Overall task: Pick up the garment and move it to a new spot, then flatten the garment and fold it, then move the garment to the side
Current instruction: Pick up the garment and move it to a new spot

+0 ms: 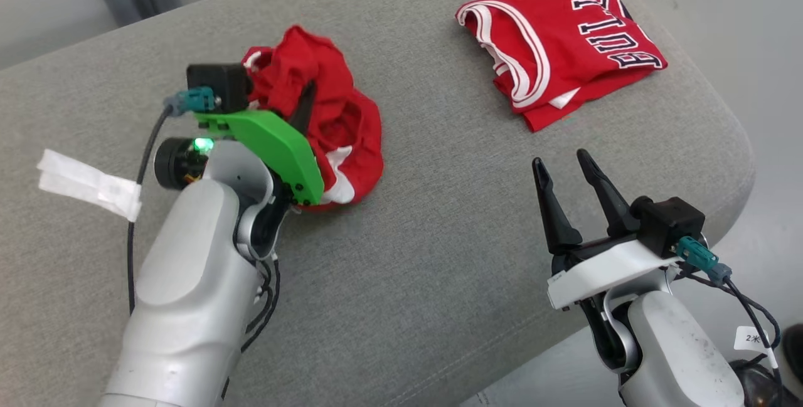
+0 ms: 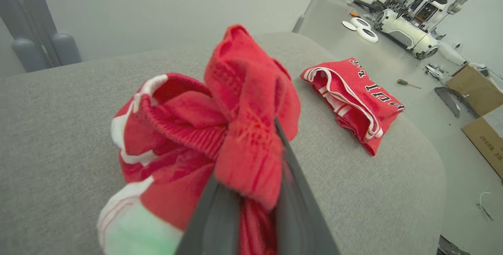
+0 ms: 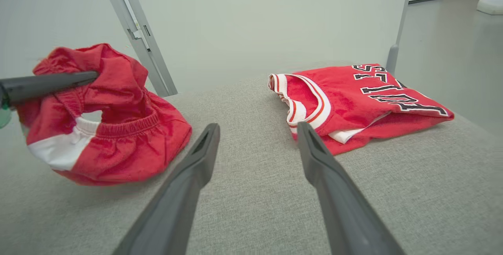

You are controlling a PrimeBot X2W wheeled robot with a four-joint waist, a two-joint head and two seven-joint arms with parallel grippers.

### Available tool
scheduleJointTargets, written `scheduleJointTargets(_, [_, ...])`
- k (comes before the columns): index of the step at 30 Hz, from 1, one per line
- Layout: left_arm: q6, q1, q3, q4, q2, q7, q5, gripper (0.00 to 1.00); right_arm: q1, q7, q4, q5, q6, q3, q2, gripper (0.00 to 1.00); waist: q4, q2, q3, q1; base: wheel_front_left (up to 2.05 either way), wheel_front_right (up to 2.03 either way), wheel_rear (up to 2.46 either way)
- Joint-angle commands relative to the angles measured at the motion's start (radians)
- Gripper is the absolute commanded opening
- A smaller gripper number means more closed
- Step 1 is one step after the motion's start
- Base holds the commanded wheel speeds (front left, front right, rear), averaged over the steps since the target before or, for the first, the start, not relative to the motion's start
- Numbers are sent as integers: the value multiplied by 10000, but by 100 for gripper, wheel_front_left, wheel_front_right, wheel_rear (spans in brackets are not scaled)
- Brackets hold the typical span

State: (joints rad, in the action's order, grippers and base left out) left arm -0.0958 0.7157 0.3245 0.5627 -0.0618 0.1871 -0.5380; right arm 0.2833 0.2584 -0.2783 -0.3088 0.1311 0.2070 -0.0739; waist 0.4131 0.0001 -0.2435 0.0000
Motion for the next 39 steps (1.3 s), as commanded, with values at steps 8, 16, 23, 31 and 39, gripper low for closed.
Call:
scheduleJointTargets(8, [186,-150,343,1527,-18,-1391,426,100,-174,70,52,140,-6,-349,3,100,-398,-1,-165,0,0,0,0])
scheduleJointTargets(16, [400,-1068,166,532,73,-3731,120,100,-470,64,349,337,-6,-1155,-272,100,-1669,-1,538,0,0,0,0])
scheduleJointTargets(23, [421,-2370,-101,-638,-364,-4515,715,100,-847,-100,665,470,-6,-1666,-511,100,-2584,-1,871,0,0,0,0])
scheduleJointTargets(31, [258,-4381,-1686,-2570,-339,-4519,1622,100,-1287,-319,678,485,-6,-1824,-576,100,-3173,-1,1239,0,0,0,0])
scheduleJointTargets(39, [-111,-5932,-2491,-2911,-208,-4521,2259,100,-1682,-368,398,423,-6,-1796,-329,100,-3441,-1,1635,0,0,0,0])
